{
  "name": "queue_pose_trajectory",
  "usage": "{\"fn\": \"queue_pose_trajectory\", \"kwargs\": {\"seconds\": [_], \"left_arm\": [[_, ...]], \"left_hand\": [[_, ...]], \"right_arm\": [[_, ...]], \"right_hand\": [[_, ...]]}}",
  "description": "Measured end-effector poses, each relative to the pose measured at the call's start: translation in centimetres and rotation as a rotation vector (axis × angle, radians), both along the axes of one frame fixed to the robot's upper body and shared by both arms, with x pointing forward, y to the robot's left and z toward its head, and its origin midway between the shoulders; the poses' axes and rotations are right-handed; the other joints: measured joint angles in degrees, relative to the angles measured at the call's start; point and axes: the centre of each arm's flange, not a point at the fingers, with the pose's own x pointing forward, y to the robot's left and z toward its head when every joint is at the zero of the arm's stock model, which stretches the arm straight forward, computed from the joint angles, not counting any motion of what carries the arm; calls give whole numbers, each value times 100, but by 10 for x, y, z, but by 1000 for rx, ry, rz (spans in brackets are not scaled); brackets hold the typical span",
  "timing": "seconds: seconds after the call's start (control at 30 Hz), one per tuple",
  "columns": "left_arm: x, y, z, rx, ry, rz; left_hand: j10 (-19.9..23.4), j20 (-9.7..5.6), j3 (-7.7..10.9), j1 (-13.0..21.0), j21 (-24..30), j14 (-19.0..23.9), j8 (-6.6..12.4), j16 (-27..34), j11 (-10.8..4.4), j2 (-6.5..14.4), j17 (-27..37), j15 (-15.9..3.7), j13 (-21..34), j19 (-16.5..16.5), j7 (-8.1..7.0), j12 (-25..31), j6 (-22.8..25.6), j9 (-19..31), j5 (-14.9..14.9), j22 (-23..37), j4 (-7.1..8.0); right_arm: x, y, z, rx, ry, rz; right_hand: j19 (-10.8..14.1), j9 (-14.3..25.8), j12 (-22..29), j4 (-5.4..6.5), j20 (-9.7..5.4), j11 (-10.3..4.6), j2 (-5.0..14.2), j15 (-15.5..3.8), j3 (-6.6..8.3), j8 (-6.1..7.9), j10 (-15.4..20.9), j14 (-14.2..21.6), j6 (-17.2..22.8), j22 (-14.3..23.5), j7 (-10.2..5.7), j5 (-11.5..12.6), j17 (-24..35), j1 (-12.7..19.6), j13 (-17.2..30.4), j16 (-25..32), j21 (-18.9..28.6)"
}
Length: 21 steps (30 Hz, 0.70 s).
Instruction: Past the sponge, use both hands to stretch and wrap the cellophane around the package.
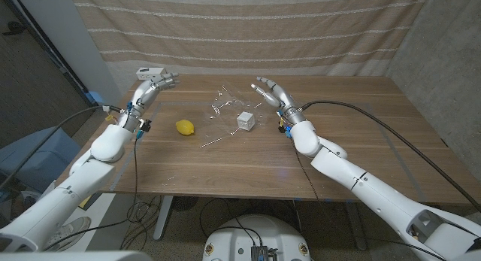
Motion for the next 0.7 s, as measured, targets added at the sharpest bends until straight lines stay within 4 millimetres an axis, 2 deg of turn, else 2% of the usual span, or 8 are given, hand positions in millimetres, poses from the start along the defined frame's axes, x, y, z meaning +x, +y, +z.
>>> {"fn": "queue_pose_trajectory", "kwargs": {"seconds": [0.07,0.13,0.23,0.3,0.4,0.57,0.67,0.7], "left_arm": [[2,2,-4,-23,4,-2],[3,3,-6,-39,5,-9],[7,3,-12,-65,14,-20],[9,4,-15,-80,21,-28],[12,4,-19,-99,31,-39],[16,4,-25,-125,47,-55],[16,5,-28,-136,56,-58],[17,6,-33,-146,71,-59]], "left_hand": [[-235,-27,-87,-115,-37,-168,0,0,3,12,0,14,-16,-60,-81,0,-162,0,-41,-8,86],[-431,-25,-195,-310,-48,-299,0,0,22,-13,24,43,-36,-98,-125,0,-301,0,-94,-27,228],[-639,-45,-331,-517,-48,-430,0,0,41,-61,28,96,-60,-139,-171,0,-438,1,-132,-27,420],[-761,-44,-393,-629,-88,-524,0,0,24,-71,28,109,-63,-138,-162,0,-526,-18,-132,-27,510],[-920,-74,-425,-680,-106,-630,0,0,11,-89,12,88,-73,-168,-205,0,-613,-28,-132,-31,585],[-1148,-136,-447,-724,-132,-777,0,0,-59,-92,-14,72,-89,-230,-260,1,-730,-28,-132,-54,607],[-1241,-136,-425,-724,-132,-848,0,0,-64,-92,-17,62,-89,-230,-287,1,-776,-28,-132,-54,630],[-1278,-149,-439,-725,-132,-881,0,0,-54,-93,-16,54,-89,-243,-295,1,-824,-43,-132,-53,644]], "right_arm": [[1,-7,0,33,5,13],[1,-12,0,68,10,32],[2,-20,0,117,21,59],[2,-27,0,159,27,81],[2,-35,1,197,28,96],[1,-50,2,262,18,120],[-1,-58,4,284,3,125],[-3,-65,5,300,-10,121]], "right_hand": [[104,0,0,0,-1,30,44,1,0,0,31,37,30,0,30,0,6,-44,0,22,22],[194,0,0,23,87,66,100,14,23,0,66,111,48,0,48,0,16,-100,0,44,22],[285,0,0,82,246,126,142,96,-35,-25,125,213,61,0,61,-28,18,-167,0,69,22],[323,0,0,113,284,175,98,116,-67,-25,175,276,92,0,92,-28,18,-218,6,78,32],[325,0,0,118,282,177,94,134,-72,-24,240,294,150,-1,150,-67,18,-266,28,78,43],[397,-1,22,158,210,230,95,126,-112,-24,342,407,222,-1,223,-67,18,-356,20,99,43],[483,-1,22,159,300,220,83,114,-113,0,409,477,252,-1,252,-67,3,-371,12,121,43],[486,-1,22,159,379,224,98,93,-113,0,430,498,264,-1,241,-67,0,-387,12,121,43]]}}
